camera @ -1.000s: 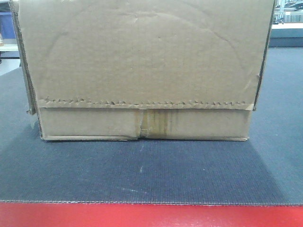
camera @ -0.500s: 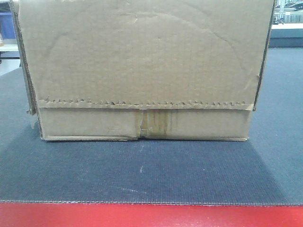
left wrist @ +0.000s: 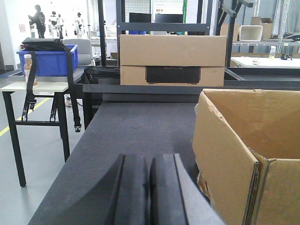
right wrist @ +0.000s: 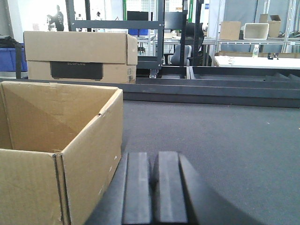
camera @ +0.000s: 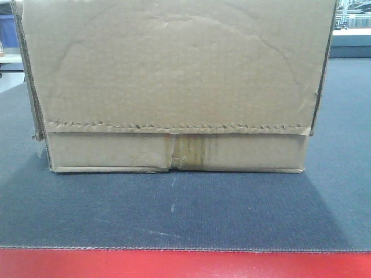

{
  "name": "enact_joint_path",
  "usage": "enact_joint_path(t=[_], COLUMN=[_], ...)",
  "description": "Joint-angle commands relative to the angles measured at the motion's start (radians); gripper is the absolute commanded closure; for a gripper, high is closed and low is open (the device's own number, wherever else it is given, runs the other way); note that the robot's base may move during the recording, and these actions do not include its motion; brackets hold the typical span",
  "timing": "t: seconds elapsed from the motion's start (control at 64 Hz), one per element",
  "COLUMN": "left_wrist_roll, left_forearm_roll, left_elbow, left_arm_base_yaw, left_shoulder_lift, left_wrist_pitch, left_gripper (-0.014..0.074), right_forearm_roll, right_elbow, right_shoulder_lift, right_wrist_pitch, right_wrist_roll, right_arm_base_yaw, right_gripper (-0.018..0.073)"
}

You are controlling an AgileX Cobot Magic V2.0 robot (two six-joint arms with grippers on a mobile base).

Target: Grab carton from right shelf to conveyor

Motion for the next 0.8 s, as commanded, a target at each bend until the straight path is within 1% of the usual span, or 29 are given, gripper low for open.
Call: enact_joint_path(t=[0.0, 0.172, 0.266, 0.359, 0.5, 0.562, 0.609, 0.703, 0.766, 0.781], left_wrist_roll=[0.008, 0.008, 0.008, 0.008, 0.008, 0.008, 0.008, 0.008, 0.008, 0.008], left_forearm_roll=[0.001, 0.001, 0.001, 0.001, 0.001, 0.001, 0.001, 0.001, 0.001, 0.001], left_elbow=[0.000, 0.000, 0.038, 0.109, 0.263, 0.328, 0.375, 0.461, 0.468, 0.468], left_arm_base_yaw=[-0.006, -0.006, -0.006, -0.006, -0.006, -0.006, -0.006, -0.006, -0.006, -0.006], left_shoulder_lift=[-0.004, -0.004, -0.011, -0.045, -0.137, -0.185, -0.185, -0.185, -0.185, -0.185], left_wrist_pitch=[-0.020, -0.020, -0.084, -0.131, -0.214, -0.224, -0.227, -0.275, -0.298, -0.270], left_gripper=[0.0582, 0.0582, 0.0582, 0.0582, 0.0582, 0.0582, 0.0582, 0.0582, 0.0582, 0.0582], right_forearm_roll=[-0.012, -0.012, -0.012, -0.012, -0.012, -0.012, -0.012, -0.012, -0.012, -0.012], right_elbow=[0.003, 0.003, 0.003, 0.003, 0.003, 0.003, 0.003, 0.003, 0.003, 0.003], right_shoulder_lift=[-0.006, -0.006, -0.006, -0.006, -0.006, -0.006, -0.006, -0.006, -0.006, -0.006], right_wrist_pitch=[-0.029, -0.029, -0.029, -0.029, -0.029, -0.029, -0.029, -0.029, -0.031, -0.031], right_wrist_roll=[-0.010, -0.010, -0.010, -0.010, -0.010, -0.010, -0.010, -0.010, -0.010, -0.010], right_arm_base_yaw=[-0.004, -0.004, -0.004, -0.004, -0.004, -0.004, -0.004, -0.004, -0.004, -0.004], right_gripper=[0.0628, 0.0628, 0.0628, 0.0628, 0.0628, 0.0628, 0.0628, 0.0628, 0.0628, 0.0628])
